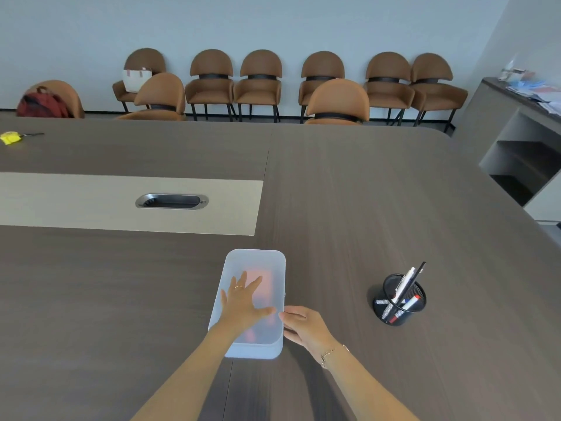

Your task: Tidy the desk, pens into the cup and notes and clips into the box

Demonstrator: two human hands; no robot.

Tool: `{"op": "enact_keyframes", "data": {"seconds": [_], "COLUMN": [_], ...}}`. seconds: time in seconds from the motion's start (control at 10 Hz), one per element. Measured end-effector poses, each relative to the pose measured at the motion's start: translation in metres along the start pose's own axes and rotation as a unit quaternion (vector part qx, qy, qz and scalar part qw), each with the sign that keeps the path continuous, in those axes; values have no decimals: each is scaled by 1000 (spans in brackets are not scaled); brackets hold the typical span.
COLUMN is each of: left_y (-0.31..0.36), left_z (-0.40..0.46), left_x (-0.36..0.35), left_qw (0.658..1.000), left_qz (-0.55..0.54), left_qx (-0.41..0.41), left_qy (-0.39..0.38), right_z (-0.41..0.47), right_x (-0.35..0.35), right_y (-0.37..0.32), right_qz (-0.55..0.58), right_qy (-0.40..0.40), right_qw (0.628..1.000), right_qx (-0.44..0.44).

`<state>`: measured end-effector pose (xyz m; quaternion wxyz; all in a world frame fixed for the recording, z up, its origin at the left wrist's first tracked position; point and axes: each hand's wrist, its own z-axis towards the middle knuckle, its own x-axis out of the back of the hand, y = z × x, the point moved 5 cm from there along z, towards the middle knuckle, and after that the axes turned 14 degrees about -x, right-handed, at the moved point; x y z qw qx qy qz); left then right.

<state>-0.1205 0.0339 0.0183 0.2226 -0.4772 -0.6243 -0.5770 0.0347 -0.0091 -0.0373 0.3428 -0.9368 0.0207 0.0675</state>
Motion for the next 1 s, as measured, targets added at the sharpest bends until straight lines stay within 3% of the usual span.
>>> {"op": "enact_keyframes", "data": {"seconds": [0.3,0.6,1.0], "left_y": [-4,-5,-1], "left_z": [1,2,-1], "left_x": [-1,-6,-2], "left_qw": [1000,1000,1000], "left_qz": [13,22,-2], "left_qx": [-7,-11,-7], "left_qy": [0,3,0], "right_z": [3,9,-12], "right_x": [-2,-8,-10], "right_y": [2,-2,-9], "right_qz": [15,-40,-22], "right_qy": [27,88,56], "right_qw": [999,995,998], "right_qx": [-10,-6,-22]}}
